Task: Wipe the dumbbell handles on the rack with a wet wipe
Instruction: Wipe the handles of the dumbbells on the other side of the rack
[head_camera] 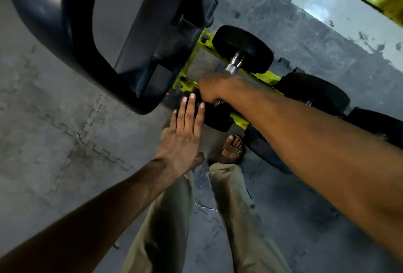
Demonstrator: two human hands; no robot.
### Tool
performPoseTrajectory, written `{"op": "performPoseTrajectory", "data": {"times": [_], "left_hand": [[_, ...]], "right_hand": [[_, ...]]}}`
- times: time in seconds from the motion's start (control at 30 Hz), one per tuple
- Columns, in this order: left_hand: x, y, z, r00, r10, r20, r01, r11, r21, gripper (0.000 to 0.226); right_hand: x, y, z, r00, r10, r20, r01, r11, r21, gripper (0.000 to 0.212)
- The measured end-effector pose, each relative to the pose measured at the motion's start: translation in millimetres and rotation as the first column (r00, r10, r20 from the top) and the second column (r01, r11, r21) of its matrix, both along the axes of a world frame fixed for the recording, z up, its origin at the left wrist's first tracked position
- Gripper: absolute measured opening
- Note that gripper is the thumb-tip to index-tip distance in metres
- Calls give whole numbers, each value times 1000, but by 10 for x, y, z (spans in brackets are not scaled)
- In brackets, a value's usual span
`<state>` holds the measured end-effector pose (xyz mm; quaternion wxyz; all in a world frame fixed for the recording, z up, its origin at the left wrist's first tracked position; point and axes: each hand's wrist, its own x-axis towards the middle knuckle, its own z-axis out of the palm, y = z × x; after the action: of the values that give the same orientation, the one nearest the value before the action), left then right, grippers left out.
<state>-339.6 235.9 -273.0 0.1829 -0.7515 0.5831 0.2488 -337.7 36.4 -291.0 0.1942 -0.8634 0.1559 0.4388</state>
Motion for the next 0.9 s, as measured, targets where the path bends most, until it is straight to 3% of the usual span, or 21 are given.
{"op": "performPoseTrajectory", "data": {"times": [0.07, 0.17, 0.23, 0.37, 0.43, 0.5, 0.53, 0.6, 0.7, 0.8, 0.87, 0.9], "left_hand": [[-3, 11, -40, 1000, 12, -21, -12, 1000, -24, 122], [-10, 34, -62, 999, 35, -13, -36, 997, -66, 116], [-9, 53, -55, 1000, 13, -13, -14, 999, -45, 127], [17, 29, -15, 998, -29, -55, 29, 1000, 8, 146], [21, 12, -4, 998, -18, -63, 18, 1000, 4, 148], [27, 5, -22, 997, -24, -71, 24, 1000, 8, 147], [35, 0, -25, 997, -26, -79, 27, 1000, 13, 147], [53, 0, -21, 995, -31, -98, 33, 999, 24, 146], [91, 4, 3, 993, -44, -108, 47, 999, 26, 145], [134, 14, 26, 992, -72, -102, 74, 997, 16, 144], [156, 32, 14, 991, -97, -94, 98, 995, 5, 143], [167, 40, -3, 990, -107, -90, 107, 994, -5, 141]], "right_hand": [[171, -6, 46, 991, -22, -130, 27, 999, 39, 16], [148, -55, 30, 994, -38, -100, 46, 996, 79, 22], [-41, -69, -32, 999, -41, 15, 38, 988, 151, 19], [-522, -42, -156, 923, -69, 380, 56, 997, 45, 19], [-688, 65, -171, 865, -112, 488, 131, 991, -6, 21], [-820, 206, -183, 797, -256, 547, 321, 947, -23, 23], [-873, 272, -196, 733, -401, 549, 476, 879, 7, 21], [-962, 394, -284, 503, -720, 478, 765, 629, 140, 18], [-934, 441, -442, 103, -963, 247, 926, 183, 330, 20], [-765, 253, -576, -321, -937, -138, 794, -346, 500, 26], [-646, 26, -684, -535, -752, -386, 556, -657, 509, 24], [-571, -84, -729, -597, -627, -500, 377, -770, 515, 25]]}}
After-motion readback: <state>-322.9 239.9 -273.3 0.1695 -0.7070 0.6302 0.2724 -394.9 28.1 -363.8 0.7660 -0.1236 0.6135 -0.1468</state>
